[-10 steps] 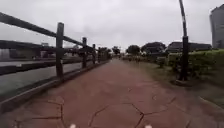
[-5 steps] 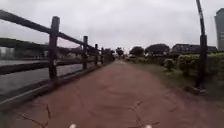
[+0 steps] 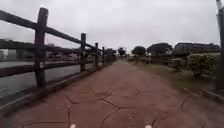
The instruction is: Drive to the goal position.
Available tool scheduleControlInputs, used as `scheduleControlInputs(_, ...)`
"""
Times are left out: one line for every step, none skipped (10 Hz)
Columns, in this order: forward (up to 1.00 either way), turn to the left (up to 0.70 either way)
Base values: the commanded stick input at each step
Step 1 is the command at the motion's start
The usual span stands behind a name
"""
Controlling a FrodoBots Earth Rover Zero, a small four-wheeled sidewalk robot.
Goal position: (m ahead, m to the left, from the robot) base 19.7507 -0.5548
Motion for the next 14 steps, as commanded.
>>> scheduleControlInputs(1.0,0.0)
scheduleControlInputs(1.0,0.0)
scheduleControlInputs(1.0,0.0)
scheduleControlInputs(1.0,0.0)
scheduleControlInputs(1.0,-0.33)
scheduleControlInputs(1.0,-0.4)
scheduleControlInputs(1.0,-0.4)
scheduleControlInputs(1.0,-0.4)
scheduleControlInputs(1.0,-0.4)
scheduleControlInputs(1.0,-0.4)
scheduleControlInputs(1.0,-0.4)
scheduleControlInputs(1.0,-0.4)
scheduleControlInputs(1.0,-0.4)
scheduleControlInputs(1.0,-0.4)
